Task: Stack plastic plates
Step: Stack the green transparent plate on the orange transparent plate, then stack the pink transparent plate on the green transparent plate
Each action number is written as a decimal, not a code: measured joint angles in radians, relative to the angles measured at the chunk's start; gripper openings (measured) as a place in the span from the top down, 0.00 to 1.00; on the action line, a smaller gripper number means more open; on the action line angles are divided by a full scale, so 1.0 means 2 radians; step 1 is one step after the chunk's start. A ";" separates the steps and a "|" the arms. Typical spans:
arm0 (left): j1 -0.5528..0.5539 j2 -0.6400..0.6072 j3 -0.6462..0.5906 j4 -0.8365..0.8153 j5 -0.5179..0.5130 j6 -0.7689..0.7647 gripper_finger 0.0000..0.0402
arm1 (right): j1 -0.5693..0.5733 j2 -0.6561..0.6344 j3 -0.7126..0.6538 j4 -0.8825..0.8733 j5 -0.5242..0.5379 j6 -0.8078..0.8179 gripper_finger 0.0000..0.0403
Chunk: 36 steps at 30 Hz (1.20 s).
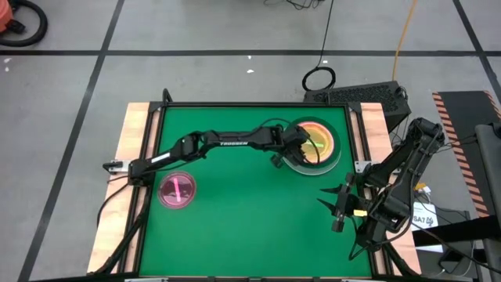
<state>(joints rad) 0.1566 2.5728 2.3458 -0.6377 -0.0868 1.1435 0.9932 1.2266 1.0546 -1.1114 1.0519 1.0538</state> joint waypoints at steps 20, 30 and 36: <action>-0.012 -0.009 0.004 -0.001 -0.073 -0.137 0.60 | 0.000 0.000 0.000 0.000 0.001 0.000 0.67; -0.016 -0.069 0.005 -0.178 -0.030 -0.350 0.60 | -0.001 0.000 0.000 0.010 0.014 0.002 0.67; -0.022 -0.070 -0.003 -0.304 0.039 -0.412 0.60 | -0.001 0.000 0.000 0.026 0.019 0.001 0.67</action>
<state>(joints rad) 0.1133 2.4325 2.3408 -1.2453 -0.0093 0.3190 0.9916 1.2270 1.0542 -1.0594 1.0899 1.0559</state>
